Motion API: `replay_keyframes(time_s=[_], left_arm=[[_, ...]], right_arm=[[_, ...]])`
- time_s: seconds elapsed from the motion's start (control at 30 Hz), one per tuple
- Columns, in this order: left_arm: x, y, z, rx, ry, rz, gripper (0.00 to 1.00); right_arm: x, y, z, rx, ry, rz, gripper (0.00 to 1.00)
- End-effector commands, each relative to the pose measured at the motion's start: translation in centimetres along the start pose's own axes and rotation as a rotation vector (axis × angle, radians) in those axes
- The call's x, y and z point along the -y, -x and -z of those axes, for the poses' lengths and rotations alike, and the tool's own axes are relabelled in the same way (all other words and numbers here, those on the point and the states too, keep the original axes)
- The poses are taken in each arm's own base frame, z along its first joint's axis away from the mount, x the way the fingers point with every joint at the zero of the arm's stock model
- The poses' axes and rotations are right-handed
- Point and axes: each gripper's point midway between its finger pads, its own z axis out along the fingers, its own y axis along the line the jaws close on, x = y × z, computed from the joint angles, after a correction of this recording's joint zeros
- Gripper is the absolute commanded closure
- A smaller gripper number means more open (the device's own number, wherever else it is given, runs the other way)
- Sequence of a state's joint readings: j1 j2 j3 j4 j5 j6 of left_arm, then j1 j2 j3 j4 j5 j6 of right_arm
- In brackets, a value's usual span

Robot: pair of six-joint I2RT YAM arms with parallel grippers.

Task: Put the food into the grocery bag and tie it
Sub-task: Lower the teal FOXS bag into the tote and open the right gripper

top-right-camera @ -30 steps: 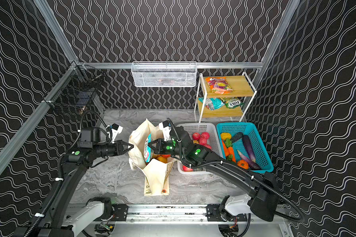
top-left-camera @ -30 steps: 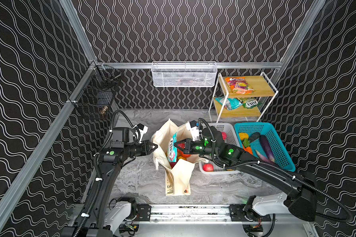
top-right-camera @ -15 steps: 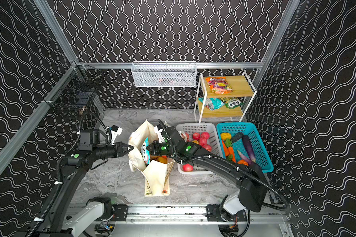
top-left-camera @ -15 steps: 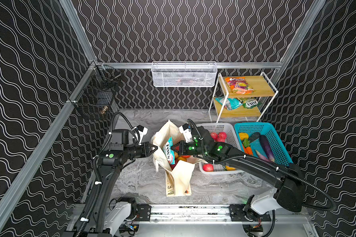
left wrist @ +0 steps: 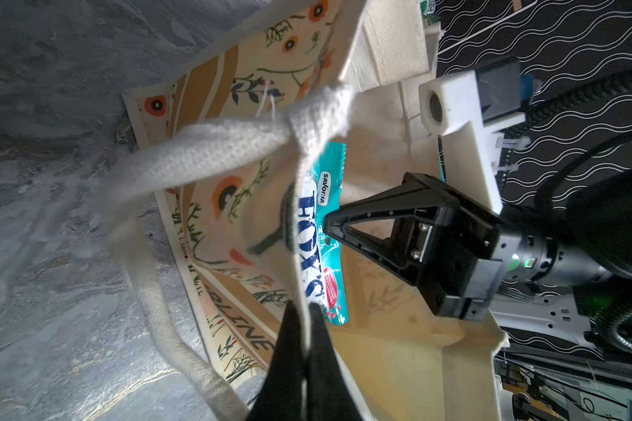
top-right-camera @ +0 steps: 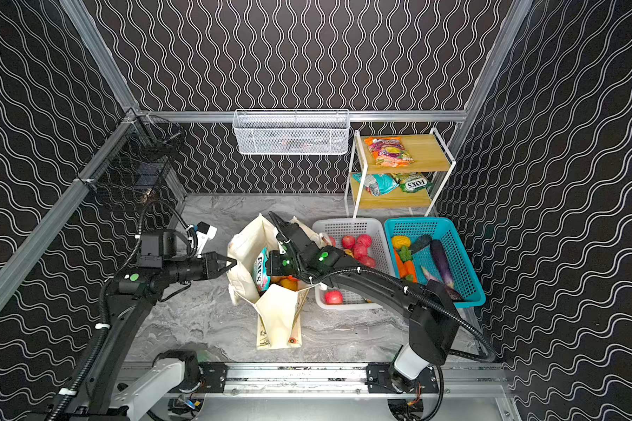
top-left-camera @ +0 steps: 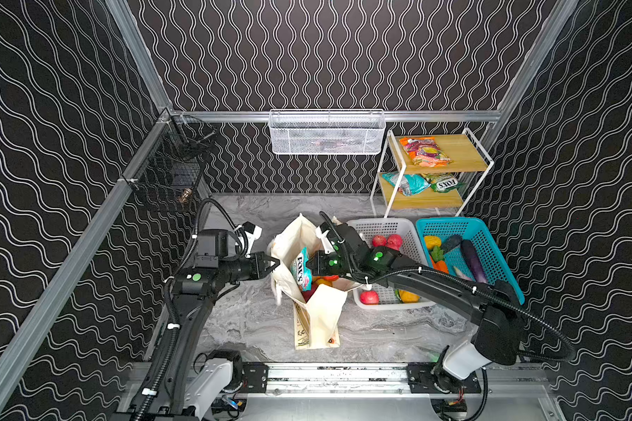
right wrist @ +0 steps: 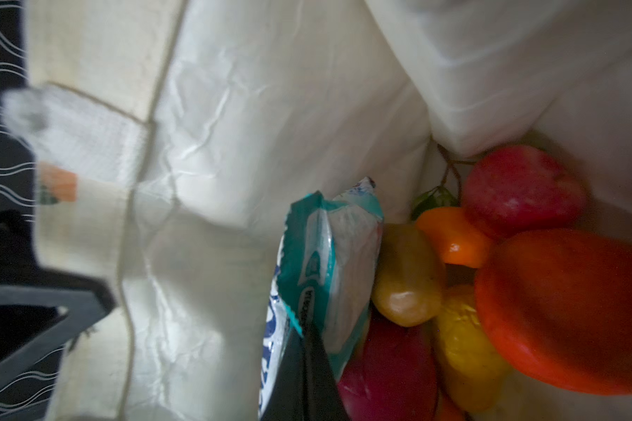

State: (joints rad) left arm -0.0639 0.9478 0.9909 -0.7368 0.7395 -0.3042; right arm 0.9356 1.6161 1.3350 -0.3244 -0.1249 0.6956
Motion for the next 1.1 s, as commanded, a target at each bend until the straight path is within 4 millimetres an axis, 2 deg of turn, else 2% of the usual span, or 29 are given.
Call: replay_keyframes(time_s=[0.0,0.13,0.63,0.77,1.07], left_arm=[[0.6,0.0,0.3,-0.004,-0.017,-0.037,1.00],[0.5,-0.1,0.4,-0.007,-0.004,-0.042,1.00],[0.2,-0.2,0.8,-0.021,0.032,-0.060,1.00],[-0.1,-0.4,0.5,-0.023,0.027,-0.048,1.00],[-0.4,-0.4,0.1,-0.029,0.028,-0.039,1.00]], right_arm=[[3.1,0.0,0.3,0.015,-0.173,0.010,1.00],[5.1,0.3,0.7,0.031,-0.289,0.034,1.00],[7.9,-0.3,-1.2,-0.014,-0.439,0.061,1.00],[7.7,-0.3,-0.9,-0.012,-0.437,0.072,1.00],[5.4,0.8,0.4,0.036,-0.362,0.101,0.78]])
